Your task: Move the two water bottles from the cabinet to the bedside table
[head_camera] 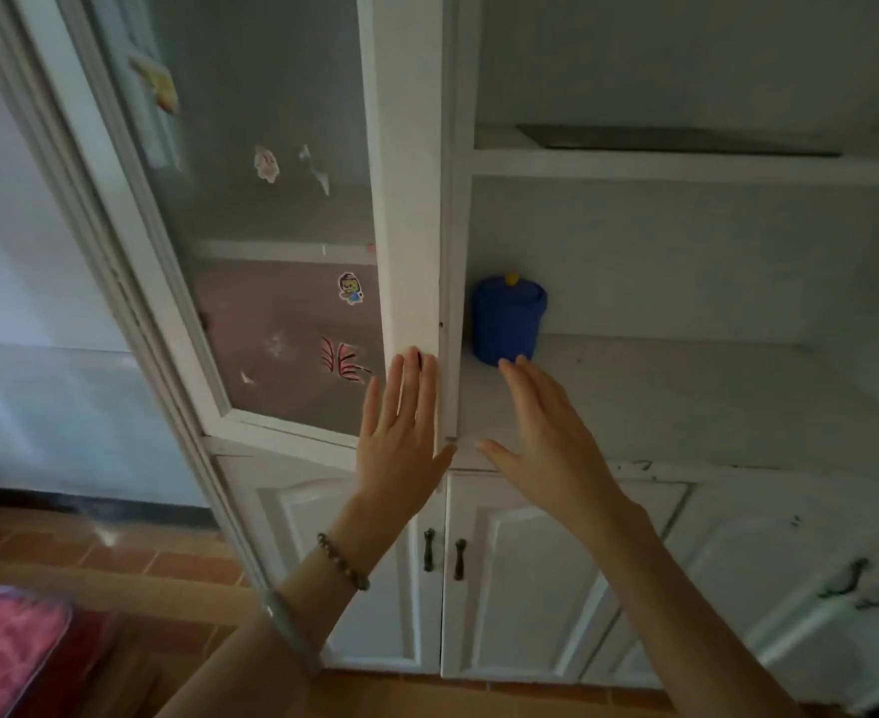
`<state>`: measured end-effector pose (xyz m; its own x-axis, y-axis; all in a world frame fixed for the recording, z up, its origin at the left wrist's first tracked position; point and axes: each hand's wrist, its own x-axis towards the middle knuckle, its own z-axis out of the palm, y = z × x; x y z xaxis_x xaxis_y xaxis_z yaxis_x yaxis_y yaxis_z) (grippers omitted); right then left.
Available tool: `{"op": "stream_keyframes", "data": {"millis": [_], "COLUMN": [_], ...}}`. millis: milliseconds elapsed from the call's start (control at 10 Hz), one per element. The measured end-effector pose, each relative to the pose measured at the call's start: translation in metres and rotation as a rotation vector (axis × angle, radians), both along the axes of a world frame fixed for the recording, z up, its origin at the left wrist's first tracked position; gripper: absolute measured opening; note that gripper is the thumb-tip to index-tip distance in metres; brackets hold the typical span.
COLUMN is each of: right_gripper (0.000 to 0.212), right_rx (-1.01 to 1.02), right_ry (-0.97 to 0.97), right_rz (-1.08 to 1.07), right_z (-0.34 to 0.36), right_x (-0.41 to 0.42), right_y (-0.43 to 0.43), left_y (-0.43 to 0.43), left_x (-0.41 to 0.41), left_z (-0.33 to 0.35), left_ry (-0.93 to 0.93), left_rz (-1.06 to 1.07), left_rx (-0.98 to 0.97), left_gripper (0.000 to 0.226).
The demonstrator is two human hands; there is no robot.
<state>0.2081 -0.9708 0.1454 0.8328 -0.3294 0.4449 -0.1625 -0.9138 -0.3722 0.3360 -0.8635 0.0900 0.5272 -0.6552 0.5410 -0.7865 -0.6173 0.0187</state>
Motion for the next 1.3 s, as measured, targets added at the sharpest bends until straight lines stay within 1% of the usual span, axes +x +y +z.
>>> {"op": "stream_keyframes", "data": {"millis": [100,400,800,1000,1300], "right_gripper": [0.082,0.081,0.078,0.078,0.079], "right_rx": [-0.005,-0.016,-0.013,-0.03,-0.025], "right_ry": [-0.001,0.002,0.011,0.022,0.032], "right_rz": [-0.039,-0.086,-0.125,-0.123,-0.091], "right_z": [-0.001,-0.011,-0.015,-0.017,-0.012], "right_x": [0.014,0.053,0.07,0.066,0.034], "right_y": [-0.016,-0.039,-0.054,-0.049,-0.032], "left_y": [-0.016,-0.047,-0.064,-0.055,-0.024], "left_x": [0.012,0.044,0.062,0.06,0.046], "left_z": [-0.005,-0.011,-0.013,-0.005,0.017], "left_ry": [-0.018,-0.099,-0.126,-0.114,-0.015], "left_rz": [0.02,0.022,0.038,0.013,-0.088], "left_rx": [-0.019,-0.024,-0.042,-0.035,-0.028], "left_gripper": [0.108,0.112,0.111,0.11,0.102]}}
